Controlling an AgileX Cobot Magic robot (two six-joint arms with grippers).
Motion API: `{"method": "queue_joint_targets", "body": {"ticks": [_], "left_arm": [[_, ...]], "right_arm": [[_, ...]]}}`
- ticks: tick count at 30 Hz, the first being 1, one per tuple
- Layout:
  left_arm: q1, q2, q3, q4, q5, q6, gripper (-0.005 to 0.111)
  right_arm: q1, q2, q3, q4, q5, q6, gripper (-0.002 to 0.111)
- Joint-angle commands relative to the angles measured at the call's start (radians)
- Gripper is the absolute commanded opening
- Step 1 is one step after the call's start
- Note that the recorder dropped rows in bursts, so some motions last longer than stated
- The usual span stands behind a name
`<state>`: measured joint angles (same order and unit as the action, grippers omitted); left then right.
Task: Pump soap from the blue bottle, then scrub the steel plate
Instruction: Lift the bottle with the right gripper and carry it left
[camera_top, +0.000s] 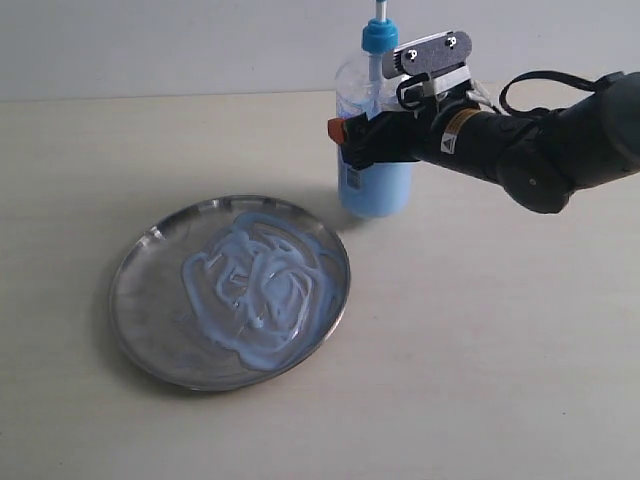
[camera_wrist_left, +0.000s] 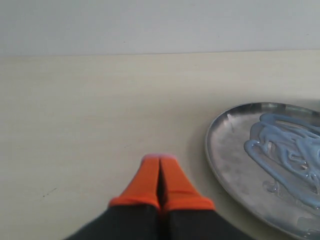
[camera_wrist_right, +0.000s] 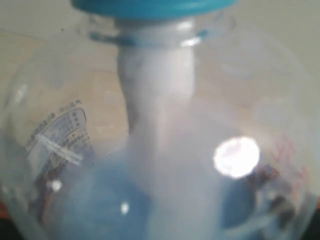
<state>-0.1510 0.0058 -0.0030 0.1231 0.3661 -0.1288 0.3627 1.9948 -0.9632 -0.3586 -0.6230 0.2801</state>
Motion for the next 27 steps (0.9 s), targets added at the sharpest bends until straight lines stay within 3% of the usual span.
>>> {"method": "queue_joint_targets", "body": {"ticks": [1, 9, 15, 19, 27], "left_arm": [[0.002, -0.006, 0.003, 0.005, -0.02, 0.001, 0.0], [0.002, -0.006, 0.003, 0.005, -0.02, 0.001, 0.0], [0.002, -0.006, 0.003, 0.005, -0.018, 0.001, 0.0], [0.002, -0.006, 0.003, 0.005, -0.018, 0.001, 0.0], [0.002, -0.006, 0.003, 0.005, -0.018, 0.001, 0.0]], "right_arm": [[-0.002, -0.105, -0.01, -0.015, -0.048, -0.02, 0.0], [-0.002, -0.254, -0.006, -0.104, 0.194, -0.015, 0.0], [0.087, -0.359, 0.044, -0.127, 0.345, -0.024, 0.0], [0.144, -0.414, 0.093, -0.006, 0.412, -0.127, 0.0], [0.149, -0.473, 0.219, 0.247, 0.403, -0.286, 0.0]]}}
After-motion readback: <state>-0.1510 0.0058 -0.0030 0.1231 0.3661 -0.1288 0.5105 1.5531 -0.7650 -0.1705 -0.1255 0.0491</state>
